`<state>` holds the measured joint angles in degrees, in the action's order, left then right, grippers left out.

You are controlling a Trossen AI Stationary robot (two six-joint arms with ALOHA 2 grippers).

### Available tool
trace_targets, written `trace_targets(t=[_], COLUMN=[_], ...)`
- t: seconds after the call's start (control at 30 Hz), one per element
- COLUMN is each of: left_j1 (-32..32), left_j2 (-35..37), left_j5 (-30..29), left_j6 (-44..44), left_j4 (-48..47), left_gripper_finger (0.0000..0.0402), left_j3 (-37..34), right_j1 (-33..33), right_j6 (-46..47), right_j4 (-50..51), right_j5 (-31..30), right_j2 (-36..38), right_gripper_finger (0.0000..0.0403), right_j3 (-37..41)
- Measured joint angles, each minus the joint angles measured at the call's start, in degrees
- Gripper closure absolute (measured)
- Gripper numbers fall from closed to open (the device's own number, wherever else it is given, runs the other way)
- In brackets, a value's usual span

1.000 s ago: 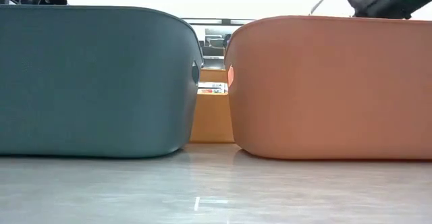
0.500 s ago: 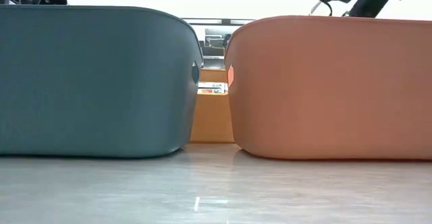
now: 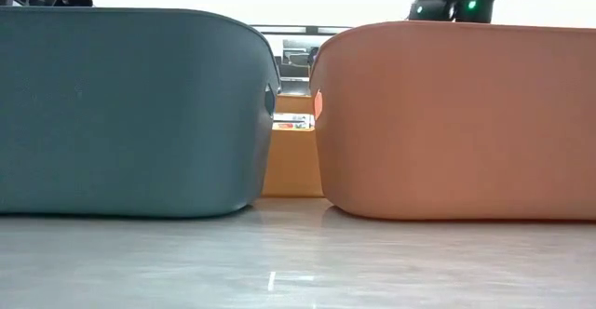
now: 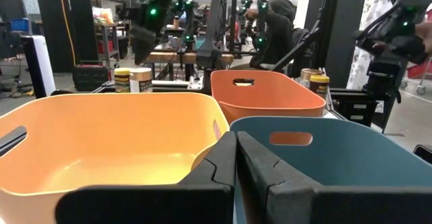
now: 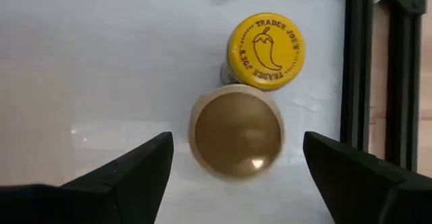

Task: Sort spices by type
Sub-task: Put the top right brown seasoning bottle into the orange bin

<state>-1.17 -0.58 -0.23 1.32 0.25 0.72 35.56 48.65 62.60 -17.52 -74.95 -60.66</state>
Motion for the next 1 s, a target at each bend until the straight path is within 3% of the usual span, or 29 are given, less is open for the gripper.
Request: trace_targets(t=[0.83, 1.0], left_j1=[0.0, 0.0], left_j2=[0.0, 0.0], left_j5=[-0.02, 0.0], left_j6=[0.0, 0.0], left_j4=[0.0, 0.0], left_gripper_finger=[0.0401, 0.0401], left_j3=[0.01, 0.0], right_j1=[4.88, 4.92], right_j6=[-9.19, -10.71], right_j4=[-0.58, -0.33], right_j5=[4.15, 4.83], right_j2=[-11.29, -11.02], right_gripper_finger=[0.0076, 0.0115], right_j3=[0.11, 0.09])
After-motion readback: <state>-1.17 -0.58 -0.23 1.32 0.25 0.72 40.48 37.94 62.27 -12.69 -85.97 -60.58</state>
